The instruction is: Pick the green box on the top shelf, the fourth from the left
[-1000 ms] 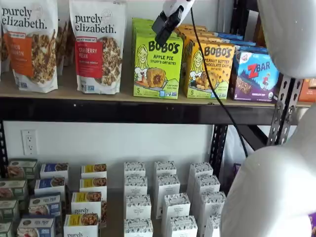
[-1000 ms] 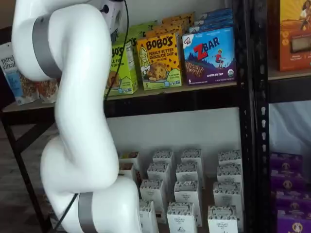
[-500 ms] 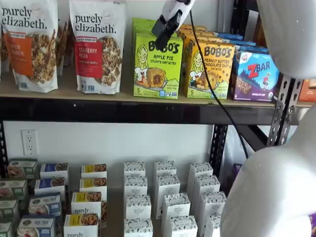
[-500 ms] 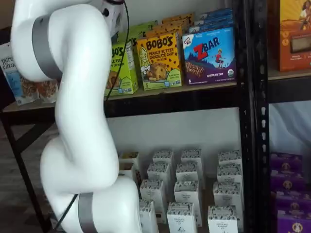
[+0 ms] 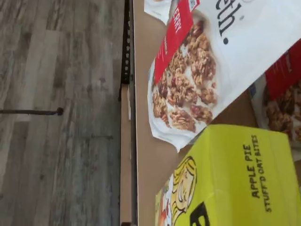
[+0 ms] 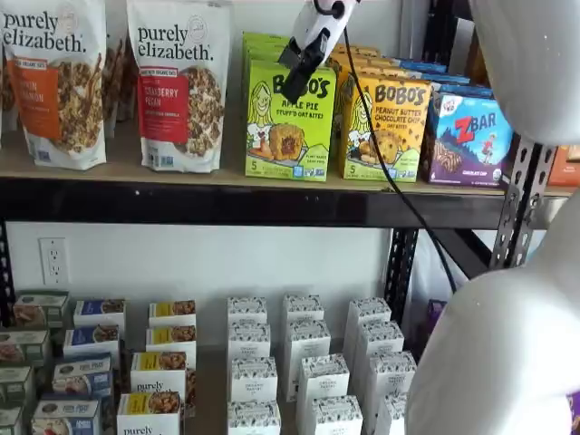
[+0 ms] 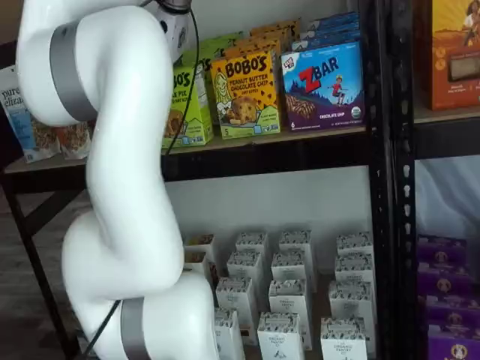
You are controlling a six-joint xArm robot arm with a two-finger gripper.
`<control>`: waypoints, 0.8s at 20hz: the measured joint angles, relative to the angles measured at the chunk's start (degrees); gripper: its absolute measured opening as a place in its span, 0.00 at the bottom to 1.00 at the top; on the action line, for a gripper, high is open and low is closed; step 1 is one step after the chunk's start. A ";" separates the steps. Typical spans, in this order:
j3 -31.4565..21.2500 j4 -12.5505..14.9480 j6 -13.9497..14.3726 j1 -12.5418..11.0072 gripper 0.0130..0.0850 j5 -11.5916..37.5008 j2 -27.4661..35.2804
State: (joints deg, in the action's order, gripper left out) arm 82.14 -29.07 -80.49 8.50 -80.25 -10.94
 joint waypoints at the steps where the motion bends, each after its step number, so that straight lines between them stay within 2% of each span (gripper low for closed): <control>1: -0.21 0.09 0.02 0.11 1.00 0.27 -0.01; 9: -2.87 0.61 0.25 1.28 1.00 4.11 -0.88; 16: -3.49 1.45 0.43 1.83 1.00 4.54 -0.71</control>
State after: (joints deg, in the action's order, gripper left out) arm 78.65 -27.63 -80.06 10.33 -75.72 -11.65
